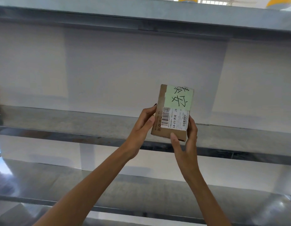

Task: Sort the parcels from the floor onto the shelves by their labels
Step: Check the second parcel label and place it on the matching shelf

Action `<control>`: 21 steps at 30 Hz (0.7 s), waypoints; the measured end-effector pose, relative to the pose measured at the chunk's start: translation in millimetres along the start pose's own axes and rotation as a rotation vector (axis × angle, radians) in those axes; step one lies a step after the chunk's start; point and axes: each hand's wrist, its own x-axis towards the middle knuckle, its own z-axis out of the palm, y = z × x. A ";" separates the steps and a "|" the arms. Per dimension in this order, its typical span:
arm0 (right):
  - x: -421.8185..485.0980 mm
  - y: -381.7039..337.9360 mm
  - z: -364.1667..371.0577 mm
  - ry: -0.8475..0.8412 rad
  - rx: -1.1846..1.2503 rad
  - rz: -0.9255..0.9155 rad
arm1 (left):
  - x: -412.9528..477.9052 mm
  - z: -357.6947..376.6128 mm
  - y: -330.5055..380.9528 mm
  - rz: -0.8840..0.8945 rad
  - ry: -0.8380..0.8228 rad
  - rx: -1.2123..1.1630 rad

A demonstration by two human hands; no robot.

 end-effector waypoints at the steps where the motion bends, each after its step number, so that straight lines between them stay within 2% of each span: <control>1: 0.7 -1.7 -0.6 -0.007 -0.003 -0.006 | -1.2 -1.0 -3.1 0.029 0.024 -0.011; 7: 1.0 -16.0 -4.8 -0.090 0.063 -0.027 | 0.4 -9.7 -14.3 0.060 0.055 -0.030; 11: 1.7 -23.6 -8.5 -0.137 0.183 -0.052 | 2.6 -12.9 -15.2 -0.090 0.000 -0.066; 14: 0.0 -24.2 -7.9 -0.134 0.209 -0.033 | 8.5 -13.5 -14.9 -0.162 -0.110 -0.136; 16: -0.2 -24.2 -8.7 -0.126 0.230 -0.015 | 12.6 -11.4 -11.1 -0.158 -0.140 -0.183; 19: 1.2 -27.1 -9.5 -0.115 0.253 0.016 | 18.9 -6.2 -2.5 -0.121 -0.094 -0.184; 21: 2.0 -26.7 -10.6 -0.098 0.300 0.123 | 21.9 -1.6 1.5 -0.091 -0.069 -0.179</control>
